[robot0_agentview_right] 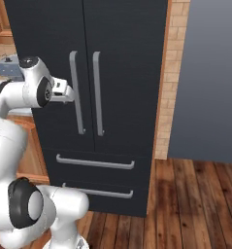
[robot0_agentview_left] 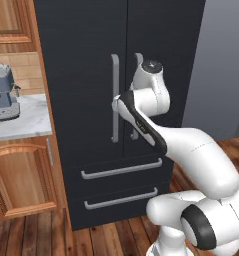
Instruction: Retrieve the chicken drumstick from the fridge and place it on the saucepan with marinade on the stove.
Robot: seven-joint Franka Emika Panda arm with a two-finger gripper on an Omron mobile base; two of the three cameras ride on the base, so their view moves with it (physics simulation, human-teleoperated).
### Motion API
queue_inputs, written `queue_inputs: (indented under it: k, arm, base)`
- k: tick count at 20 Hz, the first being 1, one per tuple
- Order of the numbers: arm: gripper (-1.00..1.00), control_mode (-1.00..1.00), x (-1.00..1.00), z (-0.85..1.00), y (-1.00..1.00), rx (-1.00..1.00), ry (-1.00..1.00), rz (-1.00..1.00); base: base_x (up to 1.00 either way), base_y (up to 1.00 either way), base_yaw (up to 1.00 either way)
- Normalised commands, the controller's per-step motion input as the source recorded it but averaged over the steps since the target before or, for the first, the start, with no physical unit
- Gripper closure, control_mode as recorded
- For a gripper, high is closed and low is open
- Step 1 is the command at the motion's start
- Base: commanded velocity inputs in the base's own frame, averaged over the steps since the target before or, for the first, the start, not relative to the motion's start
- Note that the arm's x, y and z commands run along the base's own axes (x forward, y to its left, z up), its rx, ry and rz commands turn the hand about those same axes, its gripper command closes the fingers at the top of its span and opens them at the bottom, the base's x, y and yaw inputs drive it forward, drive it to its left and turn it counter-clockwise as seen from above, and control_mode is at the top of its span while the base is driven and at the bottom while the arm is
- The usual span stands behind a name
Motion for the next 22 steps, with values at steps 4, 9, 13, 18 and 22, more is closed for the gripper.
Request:
queue_inputs:
  k: [4, 9, 13, 18, 22]
  arm:
    - [-1.0, -1.0, 0.75, 0.0, 0.04, 0.0, -0.01, 0.0]
    - [-1.0, -1.0, 0.77, -0.01, 0.0, 0.0, 0.0, 0.01]
    - [-1.0, -1.0, 0.66, -0.12, -0.03, 0.0, 0.0, 0.04]
    - [-1.0, -1.0, 0.43, -0.23, 0.0, 0.0, -0.05, 0.02]
    - [-1.0, -1.0, 0.25, -0.4, 0.0, 0.0, -0.11, 0.02]
  base:
    - [0.0, 0.0, 0.0]
    - [0.0, 0.0, 0.0]
    - [0.0, 0.0, 0.0]
    - [0.0, 0.0, 0.0]
    - [0.0, 0.0, 0.0]
